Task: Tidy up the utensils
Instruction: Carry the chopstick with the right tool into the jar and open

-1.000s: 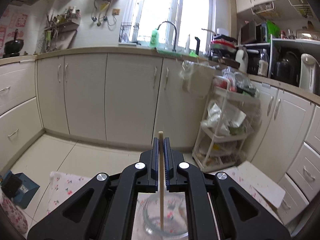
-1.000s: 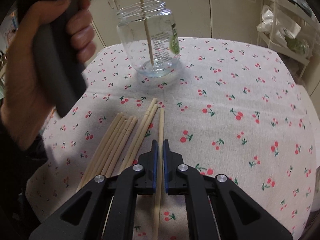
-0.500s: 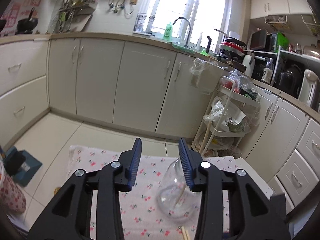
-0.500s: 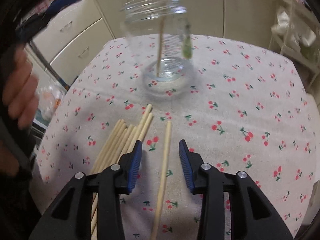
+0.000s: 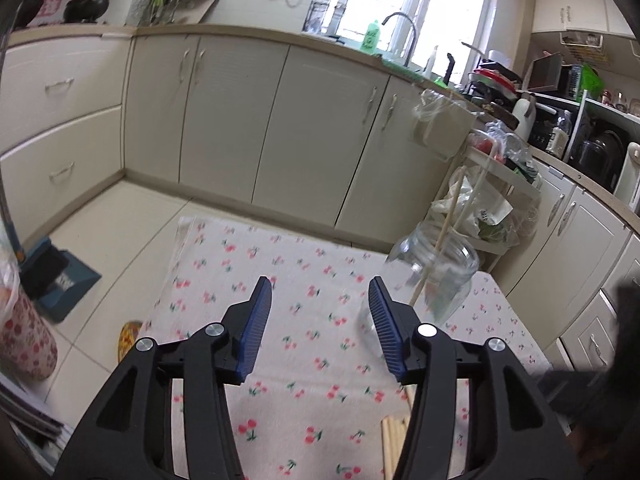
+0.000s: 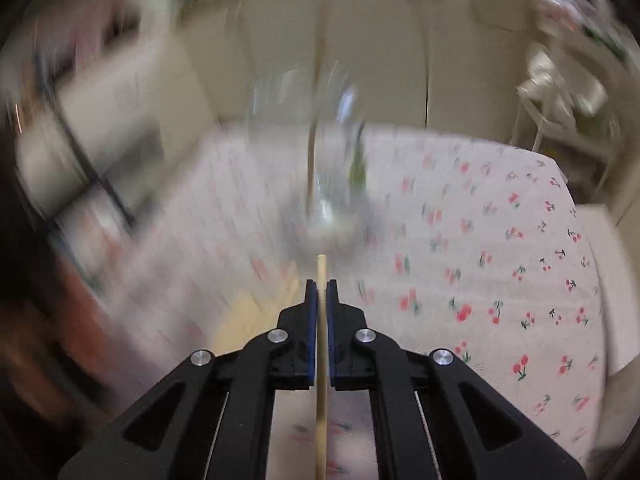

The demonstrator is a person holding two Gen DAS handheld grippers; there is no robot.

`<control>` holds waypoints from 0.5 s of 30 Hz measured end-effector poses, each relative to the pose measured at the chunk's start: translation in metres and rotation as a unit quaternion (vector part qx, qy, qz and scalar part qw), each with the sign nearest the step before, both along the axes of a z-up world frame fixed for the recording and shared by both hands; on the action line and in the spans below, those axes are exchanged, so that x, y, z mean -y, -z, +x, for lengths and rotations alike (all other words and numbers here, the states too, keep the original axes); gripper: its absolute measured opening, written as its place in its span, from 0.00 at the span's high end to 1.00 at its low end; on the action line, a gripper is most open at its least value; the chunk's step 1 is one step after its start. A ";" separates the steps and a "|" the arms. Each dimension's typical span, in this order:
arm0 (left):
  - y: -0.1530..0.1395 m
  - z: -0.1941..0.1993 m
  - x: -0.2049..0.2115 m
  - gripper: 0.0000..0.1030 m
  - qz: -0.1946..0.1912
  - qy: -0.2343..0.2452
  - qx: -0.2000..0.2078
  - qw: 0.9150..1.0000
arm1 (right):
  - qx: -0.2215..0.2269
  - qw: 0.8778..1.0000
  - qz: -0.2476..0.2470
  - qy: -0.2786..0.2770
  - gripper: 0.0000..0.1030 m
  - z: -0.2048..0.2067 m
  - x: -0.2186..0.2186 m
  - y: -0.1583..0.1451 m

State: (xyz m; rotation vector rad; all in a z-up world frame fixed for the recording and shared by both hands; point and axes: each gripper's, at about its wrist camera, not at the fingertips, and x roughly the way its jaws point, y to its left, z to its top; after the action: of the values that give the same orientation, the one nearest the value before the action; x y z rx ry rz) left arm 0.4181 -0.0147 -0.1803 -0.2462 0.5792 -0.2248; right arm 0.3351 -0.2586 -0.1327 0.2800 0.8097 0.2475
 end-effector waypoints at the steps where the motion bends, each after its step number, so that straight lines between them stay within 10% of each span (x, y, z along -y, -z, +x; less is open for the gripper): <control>1: 0.004 0.000 -0.002 0.52 -0.006 -0.003 -0.006 1.000 | 0.030 0.999 0.020 0.011 0.95 0.000 0.005 -0.015; 7: 0.017 -0.004 -0.006 0.50 -0.033 -0.013 -0.013 0.999 | 0.221 0.964 0.074 0.131 0.95 0.038 0.011 -0.092; 15: 0.028 -0.006 -0.016 0.46 -0.075 -0.031 -0.008 0.997 | 0.270 0.926 0.075 0.254 0.95 0.098 0.007 -0.081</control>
State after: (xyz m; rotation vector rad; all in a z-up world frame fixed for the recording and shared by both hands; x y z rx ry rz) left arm 0.4123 0.0009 -0.2081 -0.4109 0.5694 -0.2074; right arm 0.4336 -0.2651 -0.0518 0.5276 0.1536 -0.1059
